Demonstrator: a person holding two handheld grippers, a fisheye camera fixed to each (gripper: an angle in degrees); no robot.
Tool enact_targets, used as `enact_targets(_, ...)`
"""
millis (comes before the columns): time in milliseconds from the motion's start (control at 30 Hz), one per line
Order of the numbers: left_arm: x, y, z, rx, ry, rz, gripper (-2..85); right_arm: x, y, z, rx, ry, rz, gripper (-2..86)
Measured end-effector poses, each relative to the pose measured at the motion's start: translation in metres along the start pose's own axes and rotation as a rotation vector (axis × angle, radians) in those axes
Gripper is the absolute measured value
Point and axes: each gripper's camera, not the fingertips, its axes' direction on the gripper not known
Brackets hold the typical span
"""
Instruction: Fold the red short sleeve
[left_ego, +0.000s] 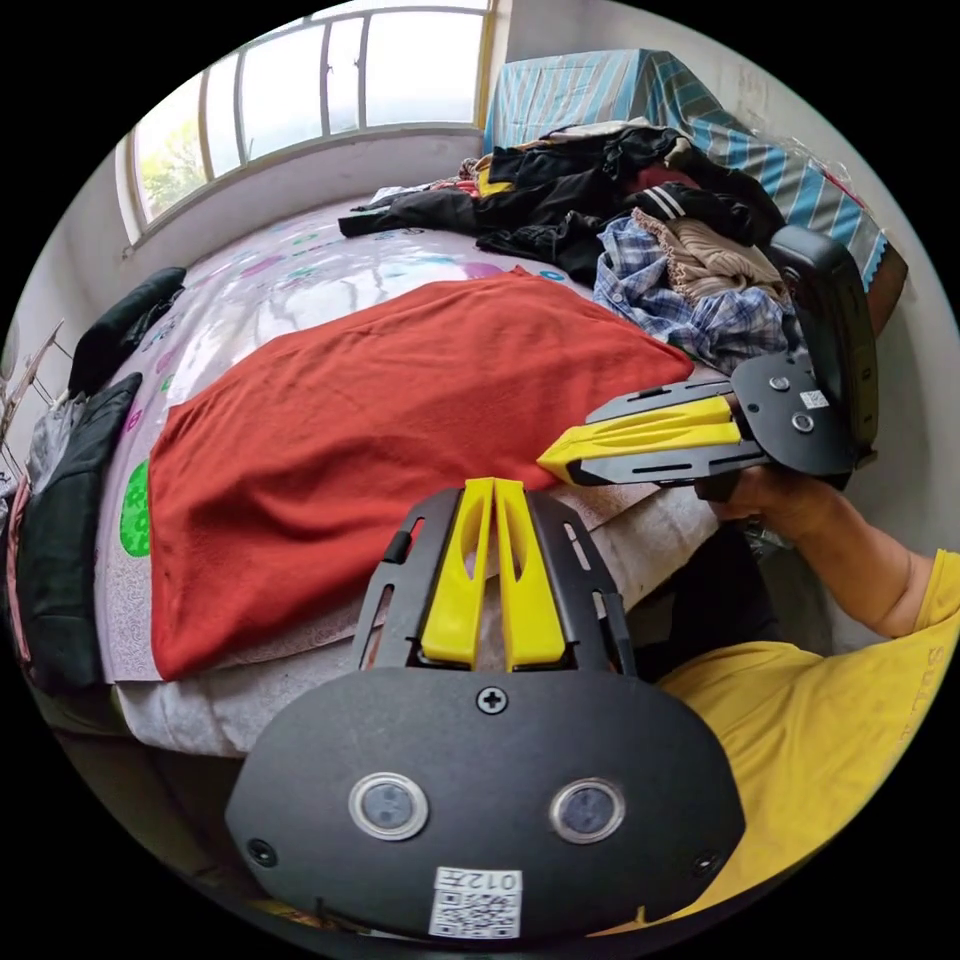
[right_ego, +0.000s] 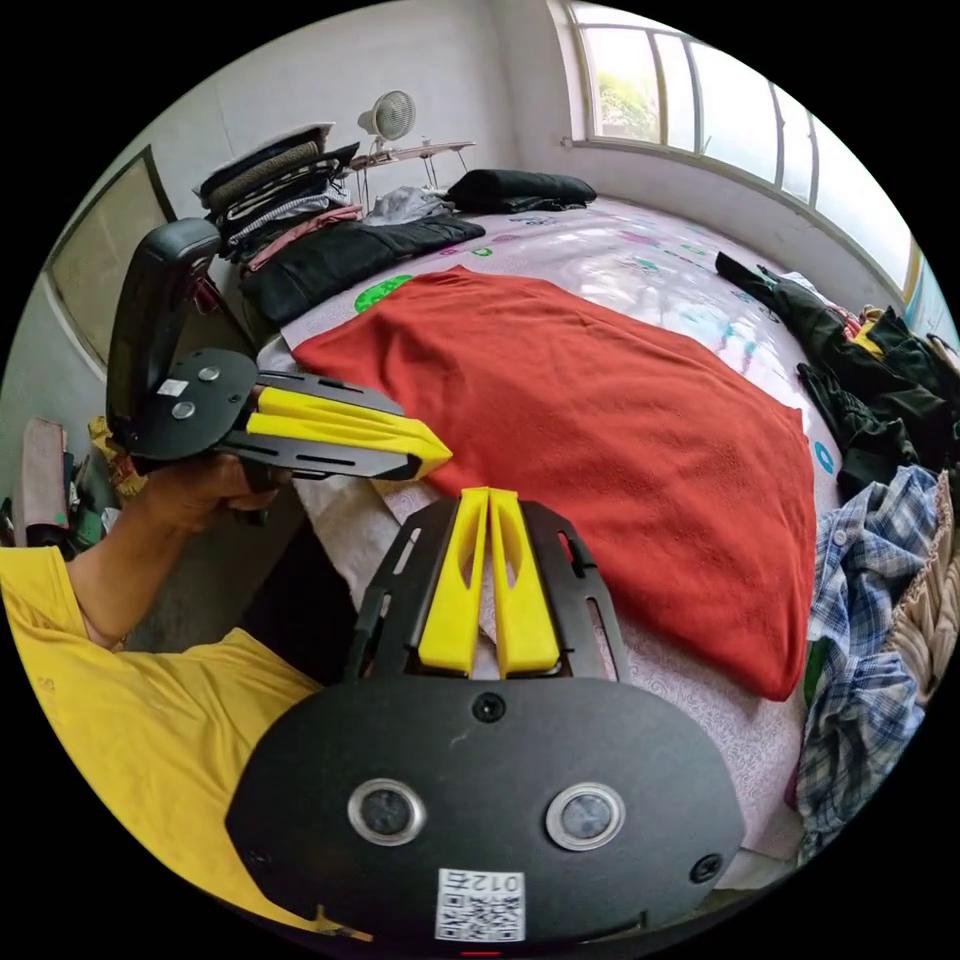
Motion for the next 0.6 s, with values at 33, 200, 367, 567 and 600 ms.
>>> enact_targets(33, 0.002, 0.001, -0.009, 0.002, -0.004, 0.01, 0.4, -0.001, 0.003, -0.004, -0.002, 0.016, -0.008, 0.9)
enact_targets(200, -0.018, 0.015, -0.042, 0.058, -0.123, -0.089, 0.4, 0.02, 0.026, -0.03, 0.088, 0.155, 0.067, 0.8)
enact_targets(367, -0.035, 0.027, -0.033, -0.003, -0.019, -0.162, 0.4, 0.048, 0.047, -0.019, 0.009, 0.081, 0.134, 0.7)
enact_targets(567, -0.027, 0.027, -0.062, 0.024, -0.152, -0.144, 0.4, 0.057, 0.06, -0.038, 0.035, 0.157, 0.137, 0.8)
enact_targets(600, -0.031, 0.029, -0.072, 0.049, -0.197, -0.167, 0.3, 0.06, 0.063, -0.043, 0.057, 0.172, 0.149, 0.9)
